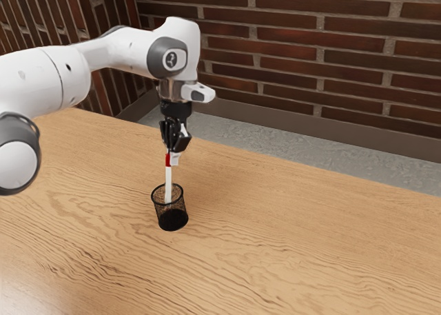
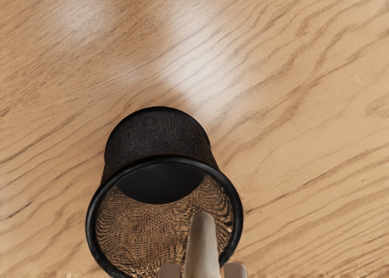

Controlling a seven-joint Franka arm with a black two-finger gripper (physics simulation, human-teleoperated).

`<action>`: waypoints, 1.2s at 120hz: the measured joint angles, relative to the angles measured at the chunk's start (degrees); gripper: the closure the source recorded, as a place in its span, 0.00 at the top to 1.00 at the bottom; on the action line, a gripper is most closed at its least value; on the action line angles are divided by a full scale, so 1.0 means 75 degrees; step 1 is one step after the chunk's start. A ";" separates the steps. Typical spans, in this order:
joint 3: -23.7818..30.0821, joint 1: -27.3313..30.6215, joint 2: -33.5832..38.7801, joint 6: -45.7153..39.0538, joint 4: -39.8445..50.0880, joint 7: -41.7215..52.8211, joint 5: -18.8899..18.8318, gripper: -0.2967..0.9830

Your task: Take the marker out of the pen holder and place it to the left of the pen holder.

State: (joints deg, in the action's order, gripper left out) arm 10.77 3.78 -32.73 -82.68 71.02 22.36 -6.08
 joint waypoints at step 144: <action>0.0097 0.1830 -0.0536 0.2536 0.0142 -0.0310 -0.0323 0.59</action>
State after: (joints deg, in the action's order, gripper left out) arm 11.50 17.51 -36.75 -63.66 72.08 20.03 -8.50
